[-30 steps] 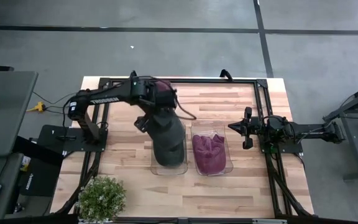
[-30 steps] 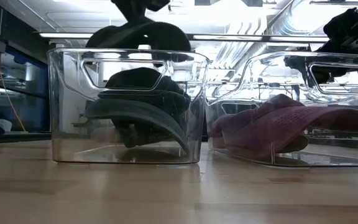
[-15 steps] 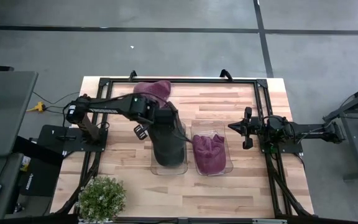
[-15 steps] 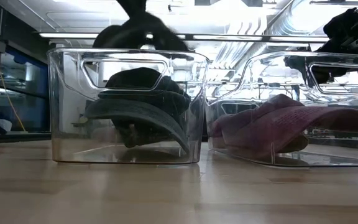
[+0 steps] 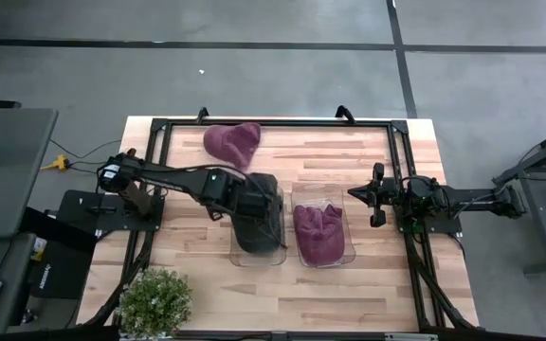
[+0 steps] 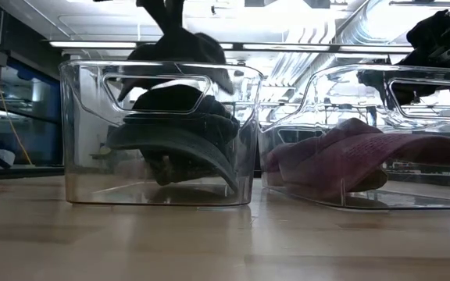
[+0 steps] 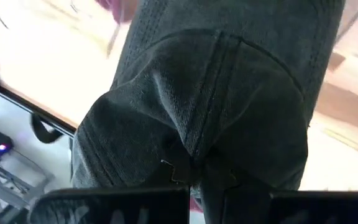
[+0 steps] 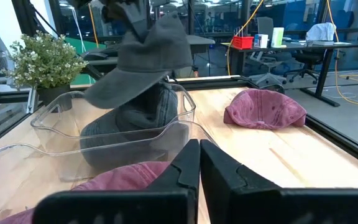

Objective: Pick & Place hat
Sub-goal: Put the black cap into the left transparent bin

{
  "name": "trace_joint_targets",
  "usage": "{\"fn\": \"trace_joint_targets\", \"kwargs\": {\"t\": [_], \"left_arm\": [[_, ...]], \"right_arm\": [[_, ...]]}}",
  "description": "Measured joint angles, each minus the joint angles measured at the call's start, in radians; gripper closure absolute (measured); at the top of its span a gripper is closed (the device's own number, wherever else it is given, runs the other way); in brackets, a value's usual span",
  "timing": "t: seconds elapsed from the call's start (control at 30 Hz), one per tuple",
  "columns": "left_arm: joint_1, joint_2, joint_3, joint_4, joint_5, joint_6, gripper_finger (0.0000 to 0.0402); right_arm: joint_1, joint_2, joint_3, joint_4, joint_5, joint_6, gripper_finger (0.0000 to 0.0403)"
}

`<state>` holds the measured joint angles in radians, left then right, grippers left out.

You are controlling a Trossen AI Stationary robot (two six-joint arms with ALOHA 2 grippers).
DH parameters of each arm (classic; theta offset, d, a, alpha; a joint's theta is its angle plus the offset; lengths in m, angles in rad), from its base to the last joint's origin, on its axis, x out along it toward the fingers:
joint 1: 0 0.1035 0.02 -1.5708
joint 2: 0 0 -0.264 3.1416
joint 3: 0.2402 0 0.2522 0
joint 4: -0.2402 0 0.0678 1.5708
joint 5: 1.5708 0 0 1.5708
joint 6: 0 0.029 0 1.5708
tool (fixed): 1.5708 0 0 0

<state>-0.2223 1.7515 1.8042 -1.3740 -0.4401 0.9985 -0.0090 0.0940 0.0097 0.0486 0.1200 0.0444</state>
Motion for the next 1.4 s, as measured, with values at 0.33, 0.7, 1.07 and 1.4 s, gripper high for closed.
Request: {"fn": "trace_joint_targets", "kwargs": {"t": [0.33, 0.7, 1.07, 1.4], "left_arm": [[-0.047, 0.0, 0.0, 0.034, 0.033, -0.001, 0.0401], [-0.063, 0.057, 0.0, 0.041, 0.048, -0.008, 0.0401], [-0.067, 0.078, 0.001, 0.047, 0.071, -0.011, 0.0401], [-0.067, 0.118, -0.001, 0.066, 0.091, -0.027, 0.0401]], "right_arm": [[0.0, 0.0, 0.0, 0.0, 0.0, 0.0, 0.04], [0.0, 0.0, 0.0, 0.0, 0.0, 0.0, 0.0394], [0.0, 0.0, 0.0, 0.0, 0.0, 0.0, 0.0398], [0.0, 0.0, 0.0, 0.0, 0.0, 0.0, 0.0397]]}}
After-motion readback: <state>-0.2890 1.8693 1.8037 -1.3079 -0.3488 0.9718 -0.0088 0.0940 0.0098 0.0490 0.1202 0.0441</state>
